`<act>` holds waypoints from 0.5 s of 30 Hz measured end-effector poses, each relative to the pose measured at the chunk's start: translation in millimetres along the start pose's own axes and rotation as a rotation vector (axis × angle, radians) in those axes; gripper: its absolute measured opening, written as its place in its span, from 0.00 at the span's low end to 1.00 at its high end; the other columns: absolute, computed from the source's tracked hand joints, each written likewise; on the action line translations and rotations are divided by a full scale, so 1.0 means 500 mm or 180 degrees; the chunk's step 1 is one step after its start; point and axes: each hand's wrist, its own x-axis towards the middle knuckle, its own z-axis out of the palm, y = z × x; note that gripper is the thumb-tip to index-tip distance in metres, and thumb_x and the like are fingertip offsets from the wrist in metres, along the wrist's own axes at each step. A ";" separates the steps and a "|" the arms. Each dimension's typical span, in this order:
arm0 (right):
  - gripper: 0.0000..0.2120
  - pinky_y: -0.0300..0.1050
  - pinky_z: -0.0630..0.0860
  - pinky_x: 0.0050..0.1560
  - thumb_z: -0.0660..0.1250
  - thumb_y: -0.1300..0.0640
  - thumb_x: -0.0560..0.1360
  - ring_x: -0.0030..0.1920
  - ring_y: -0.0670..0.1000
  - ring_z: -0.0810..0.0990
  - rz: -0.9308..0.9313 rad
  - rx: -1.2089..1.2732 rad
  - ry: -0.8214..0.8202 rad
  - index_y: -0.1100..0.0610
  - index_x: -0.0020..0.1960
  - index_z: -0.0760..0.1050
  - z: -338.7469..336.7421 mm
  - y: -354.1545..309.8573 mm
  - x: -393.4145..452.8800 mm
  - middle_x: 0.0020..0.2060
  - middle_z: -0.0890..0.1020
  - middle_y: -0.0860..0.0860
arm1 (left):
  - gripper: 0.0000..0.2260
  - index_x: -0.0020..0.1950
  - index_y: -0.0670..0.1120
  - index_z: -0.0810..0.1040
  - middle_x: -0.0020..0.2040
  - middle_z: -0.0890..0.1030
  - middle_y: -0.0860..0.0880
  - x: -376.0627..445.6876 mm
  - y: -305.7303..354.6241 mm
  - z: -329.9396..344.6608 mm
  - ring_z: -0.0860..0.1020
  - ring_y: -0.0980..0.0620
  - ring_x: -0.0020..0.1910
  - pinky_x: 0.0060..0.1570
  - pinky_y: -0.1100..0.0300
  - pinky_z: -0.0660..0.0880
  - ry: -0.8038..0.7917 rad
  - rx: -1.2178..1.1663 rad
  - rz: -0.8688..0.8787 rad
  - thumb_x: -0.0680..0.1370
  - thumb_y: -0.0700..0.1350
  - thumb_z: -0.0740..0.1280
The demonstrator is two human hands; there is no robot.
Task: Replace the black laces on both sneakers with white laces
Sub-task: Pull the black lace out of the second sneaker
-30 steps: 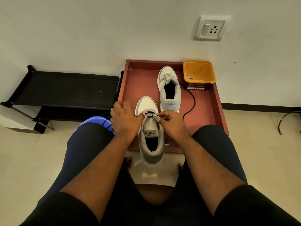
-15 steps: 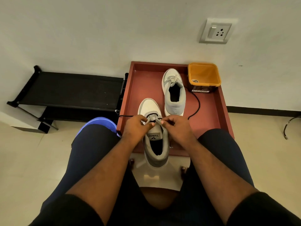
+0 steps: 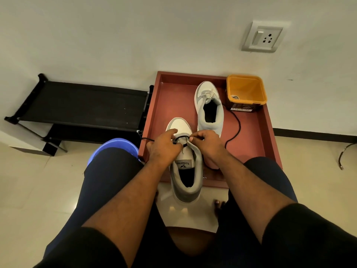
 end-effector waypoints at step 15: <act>0.05 0.45 0.74 0.37 0.59 0.59 0.79 0.37 0.48 0.78 -0.0441 -0.1211 -0.0198 0.54 0.45 0.71 -0.009 -0.089 0.061 0.39 0.80 0.51 | 0.19 0.67 0.55 0.73 0.66 0.73 0.52 0.002 0.018 0.000 0.71 0.48 0.66 0.71 0.35 0.42 -0.0345 0.0785 0.0319 0.76 0.50 0.64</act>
